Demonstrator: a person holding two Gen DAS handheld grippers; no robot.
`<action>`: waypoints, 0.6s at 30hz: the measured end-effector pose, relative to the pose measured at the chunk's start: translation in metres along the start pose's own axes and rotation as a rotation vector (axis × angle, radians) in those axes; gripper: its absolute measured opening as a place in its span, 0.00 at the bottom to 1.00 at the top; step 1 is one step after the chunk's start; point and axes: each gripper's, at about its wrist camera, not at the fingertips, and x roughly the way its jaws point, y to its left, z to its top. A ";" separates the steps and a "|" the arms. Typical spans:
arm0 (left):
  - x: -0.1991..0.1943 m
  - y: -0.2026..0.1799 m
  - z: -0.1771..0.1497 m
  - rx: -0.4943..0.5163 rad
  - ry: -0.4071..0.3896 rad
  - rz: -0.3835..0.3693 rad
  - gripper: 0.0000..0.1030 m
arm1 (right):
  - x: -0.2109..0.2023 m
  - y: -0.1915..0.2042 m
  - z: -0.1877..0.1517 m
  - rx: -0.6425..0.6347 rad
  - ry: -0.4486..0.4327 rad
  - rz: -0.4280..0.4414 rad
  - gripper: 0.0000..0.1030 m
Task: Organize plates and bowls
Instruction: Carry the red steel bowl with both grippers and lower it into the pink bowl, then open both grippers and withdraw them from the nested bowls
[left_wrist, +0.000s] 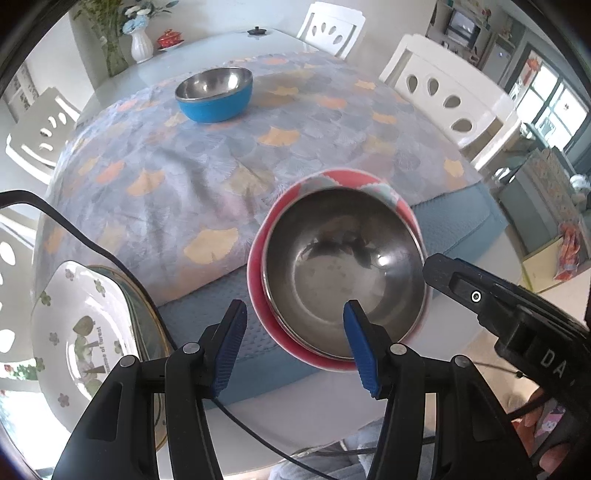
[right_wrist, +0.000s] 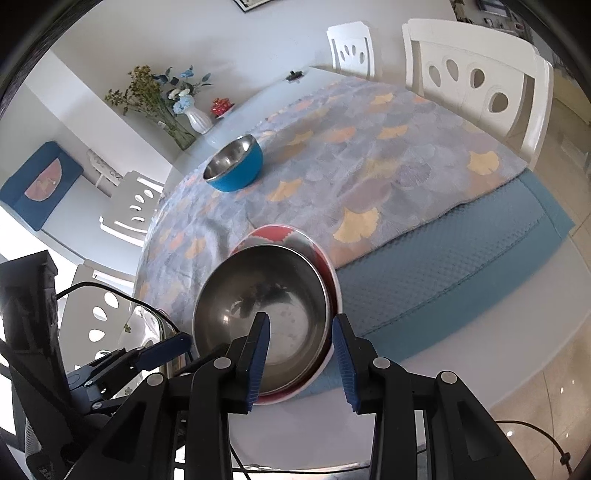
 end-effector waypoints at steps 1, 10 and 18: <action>-0.004 0.003 0.001 -0.008 -0.008 -0.006 0.51 | -0.002 0.001 0.001 -0.002 -0.005 0.001 0.33; -0.026 0.029 0.025 -0.086 -0.073 0.001 0.51 | -0.019 0.022 0.031 -0.078 -0.031 -0.008 0.33; -0.029 0.047 0.052 -0.147 -0.110 0.043 0.52 | -0.014 0.030 0.074 -0.115 -0.045 0.007 0.33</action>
